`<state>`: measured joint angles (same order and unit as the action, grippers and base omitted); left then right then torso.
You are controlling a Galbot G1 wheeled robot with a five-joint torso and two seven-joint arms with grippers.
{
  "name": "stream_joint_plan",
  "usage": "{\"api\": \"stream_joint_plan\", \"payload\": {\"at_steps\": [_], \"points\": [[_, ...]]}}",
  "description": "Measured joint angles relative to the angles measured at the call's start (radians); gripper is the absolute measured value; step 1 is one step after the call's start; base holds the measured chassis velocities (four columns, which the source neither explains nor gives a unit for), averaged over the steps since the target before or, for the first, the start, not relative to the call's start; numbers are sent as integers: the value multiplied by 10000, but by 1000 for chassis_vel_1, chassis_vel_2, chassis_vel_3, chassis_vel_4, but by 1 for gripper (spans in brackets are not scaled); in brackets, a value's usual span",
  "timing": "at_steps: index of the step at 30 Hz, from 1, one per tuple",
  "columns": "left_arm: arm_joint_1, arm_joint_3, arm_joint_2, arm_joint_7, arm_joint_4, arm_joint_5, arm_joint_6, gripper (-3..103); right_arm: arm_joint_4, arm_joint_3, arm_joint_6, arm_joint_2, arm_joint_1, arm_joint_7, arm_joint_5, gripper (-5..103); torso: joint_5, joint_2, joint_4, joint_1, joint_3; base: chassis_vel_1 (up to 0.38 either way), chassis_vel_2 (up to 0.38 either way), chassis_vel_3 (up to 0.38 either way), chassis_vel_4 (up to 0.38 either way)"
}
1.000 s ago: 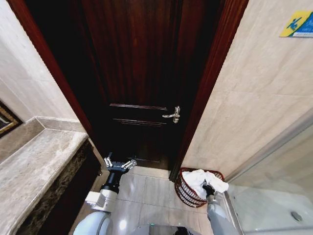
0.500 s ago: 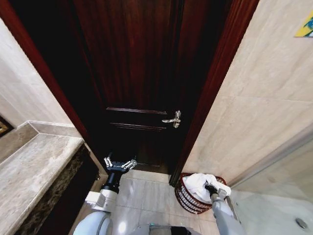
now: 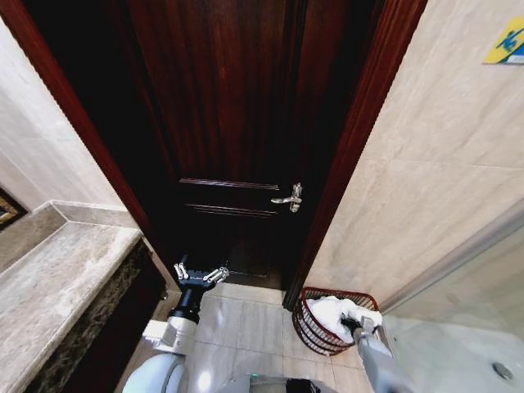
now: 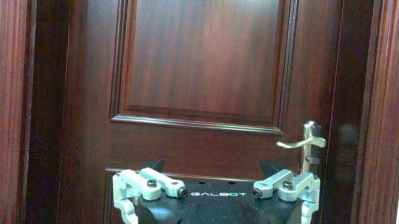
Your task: Discard the used towel into the hamper.
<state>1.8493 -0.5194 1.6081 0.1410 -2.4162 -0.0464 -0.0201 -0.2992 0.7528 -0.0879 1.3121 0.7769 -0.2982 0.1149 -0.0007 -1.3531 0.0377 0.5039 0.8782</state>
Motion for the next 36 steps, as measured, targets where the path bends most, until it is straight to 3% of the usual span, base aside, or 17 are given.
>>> {"api": "stream_joint_plan", "payload": {"at_steps": [6, 16, 20, 22, 23, 25, 28, 31, 32, 33, 35, 36], "points": [[0, 0, 0, 0, -1, 0, 0, 100, 259, -13, 494, 427, -191, 306, -478, 8, 8, 0, 1, -2, -1, 0, 0, 0, 0], [0, 0, 0, 0, 0, 0, 0, 100, 349, 140, 1138, 473, -162, 12, -86, 8, 9, 0, 1, -2, -1, 0, 0, 0, 0], [0, 0, 0, 0, 0, 0, 0, 100, -484, 78, 1026, 523, 287, -14, -786, 6, 8, 1, 3, -1, 0, 0, 0, 0, 0], [-1, 0, 1, 0, 0, 0, 0, 100, -1875, 45, 584, 693, 1143, -233, -1015, 16, 13, 1, -4, -1, 0, 0, 0, 0, 0], [-1, 0, 1, 0, 0, 0, 0, 100, -1875, 45, 584, 693, 1143, -233, -1015, 16, 13, 1, -4, -1, 0, 0, 0, 0, 0], [0, 0, 1, 0, 0, 1, 0, 100, -3243, 5, -105, 724, 1928, -239, -1536, 21, 16, 1, -2, -1, 1, 0, 0, 0, 0], [0, 0, 0, 0, 0, 0, 0, 100, -4732, -89, -149, 621, 2711, -232, -1661, 33, 2, 0, -2, -3, -1, 0, 0, 0, 0], [0, 0, 0, 0, 0, 0, 0, 100, -6446, -161, 84, 431, 3687, -342, -1149, 48, 10, 1, -1, -3, 0, 0, 0, 0, 0], [0, 0, 0, 0, 0, 0, 0, 100, -6446, -161, 84, 431, 3687, -342, -1149, 48, 10, 1, -1, -3, 0, 0, 0, 0, 0], [0, 0, 0, 0, 0, 0, 0, 100, -6991, -71, 213, 377, 3977, -457, -746, 48, 12, 1, -2, -3, 0, 0, 0, 0, 0], [0, 0, 0, 0, 0, 0, 0, 100, -8061, 288, 944, 129, 4466, -763, 697, 60, 9, 0, 0, -3, -1, 0, 0, 0, 0], [0, 0, 0, 0, 0, 0, 0, 100, -8061, 288, 944, 129, 4466, -763, 697, 60, 9, 0, 0, -3, -1, 0, 0, 0, 0]]}}
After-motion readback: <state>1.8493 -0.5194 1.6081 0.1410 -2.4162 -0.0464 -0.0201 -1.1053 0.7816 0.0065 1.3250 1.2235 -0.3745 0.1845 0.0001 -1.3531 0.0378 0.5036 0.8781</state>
